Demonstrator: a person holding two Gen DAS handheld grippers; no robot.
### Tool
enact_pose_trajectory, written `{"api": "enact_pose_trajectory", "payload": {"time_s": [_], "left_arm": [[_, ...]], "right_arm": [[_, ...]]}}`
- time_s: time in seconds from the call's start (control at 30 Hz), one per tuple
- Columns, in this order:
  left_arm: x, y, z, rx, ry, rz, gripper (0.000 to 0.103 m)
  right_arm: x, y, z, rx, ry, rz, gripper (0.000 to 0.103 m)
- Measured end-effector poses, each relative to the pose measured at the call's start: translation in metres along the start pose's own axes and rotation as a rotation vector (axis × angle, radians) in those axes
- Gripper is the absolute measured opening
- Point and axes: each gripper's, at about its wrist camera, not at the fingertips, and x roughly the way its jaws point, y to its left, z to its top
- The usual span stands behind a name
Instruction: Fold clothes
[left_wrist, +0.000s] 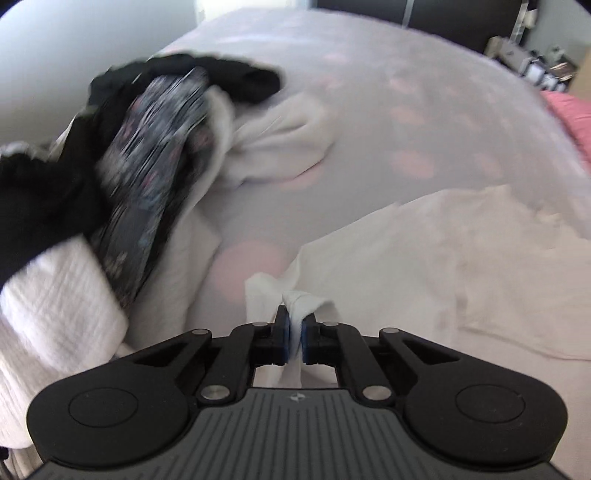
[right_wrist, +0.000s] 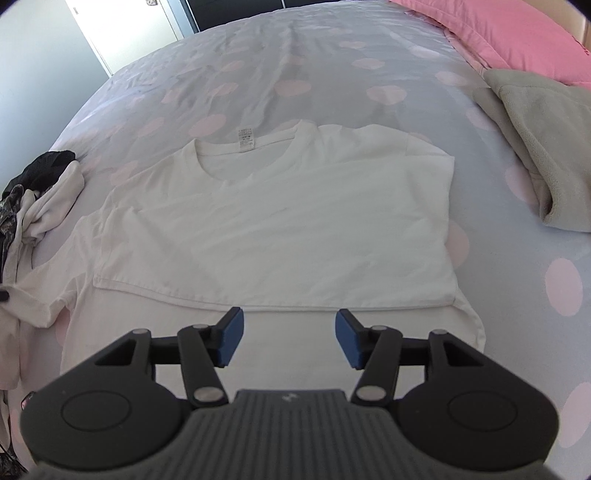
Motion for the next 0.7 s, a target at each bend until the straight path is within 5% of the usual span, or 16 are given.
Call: {"api": "enact_pose_trajectory", "payload": {"time_s": [0.17, 0.47, 0.63, 0.7], "left_arm": [[-0.026, -0.061, 0.005, 0.131, -0.044, -0.127, 0.004], [-0.014, -0.159, -0.009, 0.339, -0.046, -0.296, 0.007], [-0.016, -0.172, -0.019, 0.383, -0.052, -0.343, 0.041], [-0.02, -0.171, -0.021, 0.385, -0.067, -0.332, 0.042]], "right_arm": [[0.004, 0.003, 0.0, 0.002, 0.019, -0.007, 0.058], [0.005, 0.018, 0.0, -0.043, 0.035, -0.031, 0.058], [0.003, 0.031, 0.0, -0.083, 0.027, -0.02, 0.058], [0.002, 0.039, -0.001, -0.105, 0.027, -0.007, 0.058]]}}
